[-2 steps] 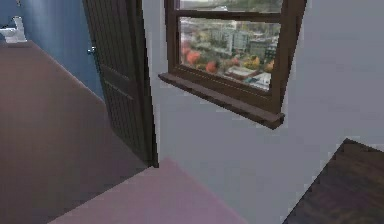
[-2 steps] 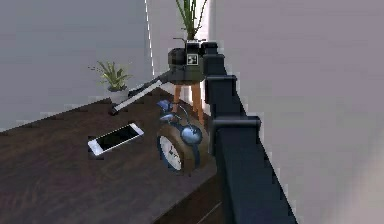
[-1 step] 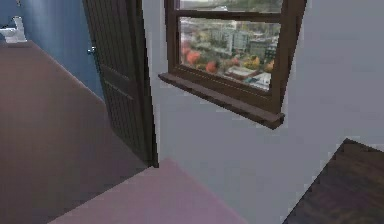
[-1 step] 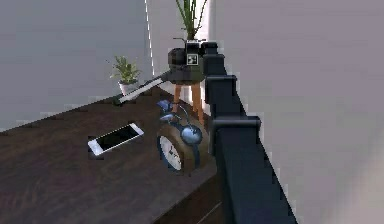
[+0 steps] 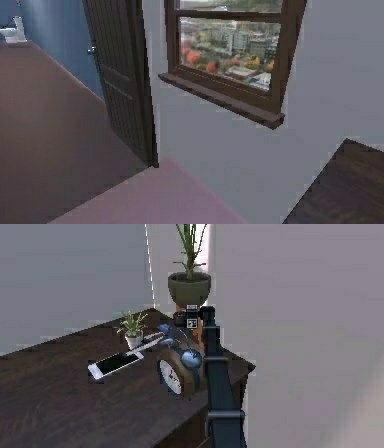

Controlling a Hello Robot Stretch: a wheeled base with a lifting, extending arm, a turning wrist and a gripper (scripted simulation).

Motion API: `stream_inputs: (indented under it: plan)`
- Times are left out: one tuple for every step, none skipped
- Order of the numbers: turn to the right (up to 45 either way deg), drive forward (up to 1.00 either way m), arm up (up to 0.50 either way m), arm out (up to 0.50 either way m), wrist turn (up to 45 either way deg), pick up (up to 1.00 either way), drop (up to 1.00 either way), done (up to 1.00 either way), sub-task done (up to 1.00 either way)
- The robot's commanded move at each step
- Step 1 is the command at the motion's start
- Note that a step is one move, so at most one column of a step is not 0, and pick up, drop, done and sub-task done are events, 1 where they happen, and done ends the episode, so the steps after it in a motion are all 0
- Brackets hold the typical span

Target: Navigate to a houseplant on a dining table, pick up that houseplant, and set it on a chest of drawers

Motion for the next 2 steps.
stream_inputs:
  plan:
    - [0.0, 0.0, 0.0, 0.0, 0.0, 0.0, 1.0, 0.0, 0.0]
    - [0.0, 0.0, 0.1, 0.0, 0.0, 0.0, 0.0, 0.0, 0.0]
